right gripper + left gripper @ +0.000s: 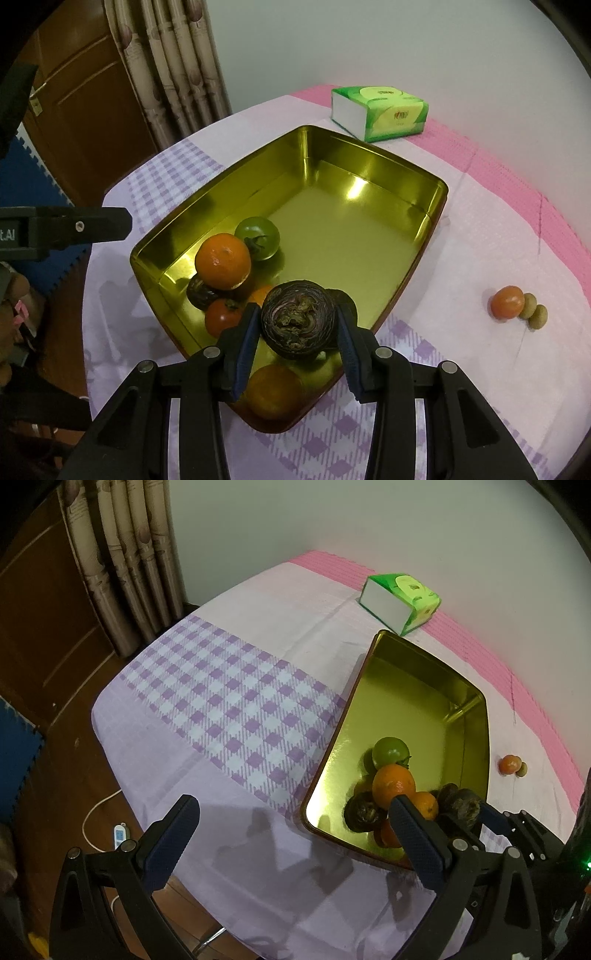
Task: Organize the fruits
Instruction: 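Carry the dark brown fruit into the gold tray and open the right gripper, then move the left gripper to the red tomato and grasp it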
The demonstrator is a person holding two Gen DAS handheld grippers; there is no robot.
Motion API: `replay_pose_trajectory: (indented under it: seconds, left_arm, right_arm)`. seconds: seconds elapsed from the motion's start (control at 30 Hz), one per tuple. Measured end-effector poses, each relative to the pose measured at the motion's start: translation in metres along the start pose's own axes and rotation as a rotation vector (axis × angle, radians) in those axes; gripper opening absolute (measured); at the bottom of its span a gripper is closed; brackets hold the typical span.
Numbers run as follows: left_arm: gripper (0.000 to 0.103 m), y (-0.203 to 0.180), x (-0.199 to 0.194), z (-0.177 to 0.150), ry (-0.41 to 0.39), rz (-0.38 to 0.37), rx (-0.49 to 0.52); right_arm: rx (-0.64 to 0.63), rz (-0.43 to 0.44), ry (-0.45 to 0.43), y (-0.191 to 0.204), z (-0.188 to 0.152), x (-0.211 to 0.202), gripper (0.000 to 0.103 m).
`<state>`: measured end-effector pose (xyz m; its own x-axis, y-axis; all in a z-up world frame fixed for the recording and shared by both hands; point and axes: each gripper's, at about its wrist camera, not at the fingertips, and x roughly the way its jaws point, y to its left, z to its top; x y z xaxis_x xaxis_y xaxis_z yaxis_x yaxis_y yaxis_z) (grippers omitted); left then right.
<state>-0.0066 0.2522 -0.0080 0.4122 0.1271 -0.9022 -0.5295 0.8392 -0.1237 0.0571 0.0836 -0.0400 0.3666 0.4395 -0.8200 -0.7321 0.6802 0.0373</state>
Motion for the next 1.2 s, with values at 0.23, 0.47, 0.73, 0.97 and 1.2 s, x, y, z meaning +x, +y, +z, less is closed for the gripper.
replay_pose_trajectory:
  seconds: [0.23, 0.47, 0.73, 0.97, 1.2]
  left_arm:
    - [0.101, -0.002, 0.001, -0.001, 0.004, -0.001, 0.006]
    - [0.101, -0.003, 0.003, -0.002, 0.008, -0.011, 0.006]
    - [0.101, -0.007, 0.005, -0.004, 0.012, -0.018, 0.024]
    - [0.101, -0.011, 0.003, -0.005, -0.002, -0.017, 0.044]
    - [0.101, -0.021, 0.000, -0.008, -0.029, -0.012, 0.078]
  right_arm:
    - [-0.015, -0.017, -0.001, 0.002, 0.000, 0.001, 0.042]
    - [-0.001, 0.009, 0.001, 0.002, 0.000, 0.000, 0.045]
    - [0.023, 0.041, -0.055, -0.003, 0.002, -0.016, 0.067]
    - [0.113, -0.014, -0.141, -0.042, -0.003, -0.045, 0.080]
    - [0.272, -0.190, -0.102, -0.127, -0.043, -0.048, 0.085]
